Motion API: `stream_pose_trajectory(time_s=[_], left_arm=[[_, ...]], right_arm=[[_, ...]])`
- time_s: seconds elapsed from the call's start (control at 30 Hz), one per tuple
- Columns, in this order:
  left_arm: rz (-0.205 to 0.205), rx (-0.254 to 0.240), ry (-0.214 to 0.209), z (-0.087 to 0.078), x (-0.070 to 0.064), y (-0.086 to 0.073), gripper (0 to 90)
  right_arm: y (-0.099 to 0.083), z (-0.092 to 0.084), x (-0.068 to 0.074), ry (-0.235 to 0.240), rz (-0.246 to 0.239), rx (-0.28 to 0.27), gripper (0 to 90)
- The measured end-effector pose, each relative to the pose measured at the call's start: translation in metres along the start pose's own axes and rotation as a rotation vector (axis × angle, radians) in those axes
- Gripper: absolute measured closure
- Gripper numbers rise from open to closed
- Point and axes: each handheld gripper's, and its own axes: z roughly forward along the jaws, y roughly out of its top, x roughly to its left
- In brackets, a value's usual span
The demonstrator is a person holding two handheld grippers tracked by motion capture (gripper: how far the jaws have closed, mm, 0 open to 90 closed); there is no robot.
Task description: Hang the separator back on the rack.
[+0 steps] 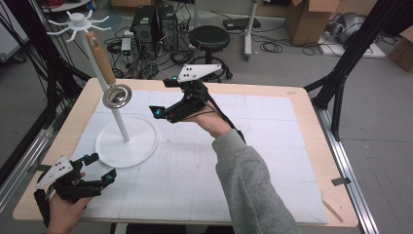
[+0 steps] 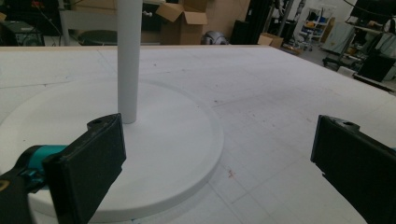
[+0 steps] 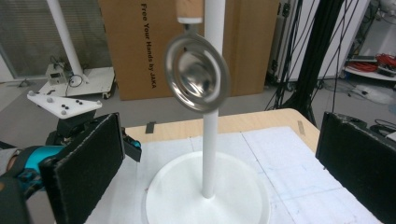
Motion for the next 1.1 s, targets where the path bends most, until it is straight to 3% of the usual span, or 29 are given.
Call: stream_pose_trajectory(time_s=[0.07,0.3,0.6,0.73,1.1], left_arm=[[-0.001,0.006,0.001,0.0,0.0,-0.001,3.7],[0.001,0.011,-0.004,0.001,-0.001,-0.002,3.7],[0.002,-0.008,-0.025,0.003,-0.005,0.001,3.7],[0.002,-0.014,-0.028,0.004,-0.005,0.002,3.7],[0.012,-0.002,-0.042,0.01,-0.006,0.003,3.7]], right_arm=[[-0.003,-0.003,-0.001,0.017,0.022,-0.006,0.3],[-0.014,-0.016,0.0,-0.006,-0.01,0.007,0.3],[-0.034,-0.034,0.002,-0.066,-0.035,0.02,0.3],[-0.046,-0.041,0.003,-0.078,-0.043,0.051,0.3],[-0.068,-0.06,0.002,-0.101,-0.006,0.01,0.3]])
